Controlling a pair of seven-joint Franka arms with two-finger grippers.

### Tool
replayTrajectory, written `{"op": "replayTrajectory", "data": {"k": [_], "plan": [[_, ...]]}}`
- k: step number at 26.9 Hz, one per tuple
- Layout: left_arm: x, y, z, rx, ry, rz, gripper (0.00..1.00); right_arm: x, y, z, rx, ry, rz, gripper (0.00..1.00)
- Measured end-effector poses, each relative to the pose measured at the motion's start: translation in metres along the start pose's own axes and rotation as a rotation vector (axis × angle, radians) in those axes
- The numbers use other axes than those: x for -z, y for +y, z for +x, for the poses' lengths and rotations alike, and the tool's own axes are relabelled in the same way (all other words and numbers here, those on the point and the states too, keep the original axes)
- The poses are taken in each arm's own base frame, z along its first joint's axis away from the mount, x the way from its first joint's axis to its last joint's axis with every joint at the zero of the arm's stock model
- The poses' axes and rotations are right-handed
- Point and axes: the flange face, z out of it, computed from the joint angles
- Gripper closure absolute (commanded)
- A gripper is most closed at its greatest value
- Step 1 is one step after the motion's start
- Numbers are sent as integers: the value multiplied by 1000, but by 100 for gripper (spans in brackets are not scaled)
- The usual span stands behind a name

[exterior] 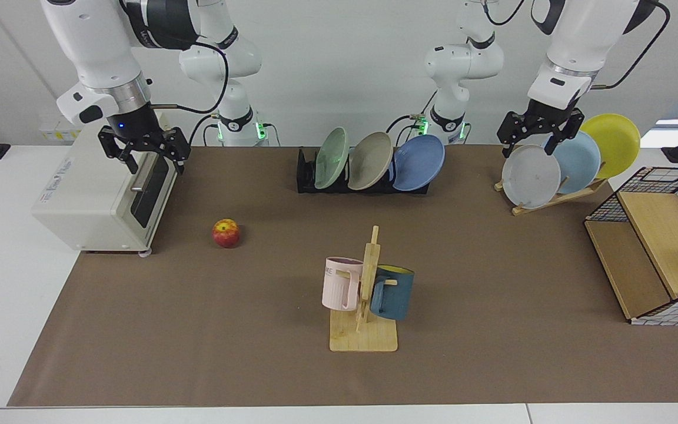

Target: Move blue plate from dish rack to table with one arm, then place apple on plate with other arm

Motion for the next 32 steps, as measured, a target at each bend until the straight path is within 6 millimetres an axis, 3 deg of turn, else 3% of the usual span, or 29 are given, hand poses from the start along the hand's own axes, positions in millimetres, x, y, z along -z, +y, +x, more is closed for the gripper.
{"op": "replayTrajectory", "data": {"k": [22, 27, 32], "plan": [[-3, 13, -4, -25, -19, 8, 0, 0, 0, 0, 0, 0, 0, 0], [-8, 36, -16, -40, -24, 75, 0, 0, 1, 0, -1, 0, 0, 0], [-23, 75, -53, -42, -19, 142, 0, 0, 4, 0, -7, 0, 0, 0]]}}
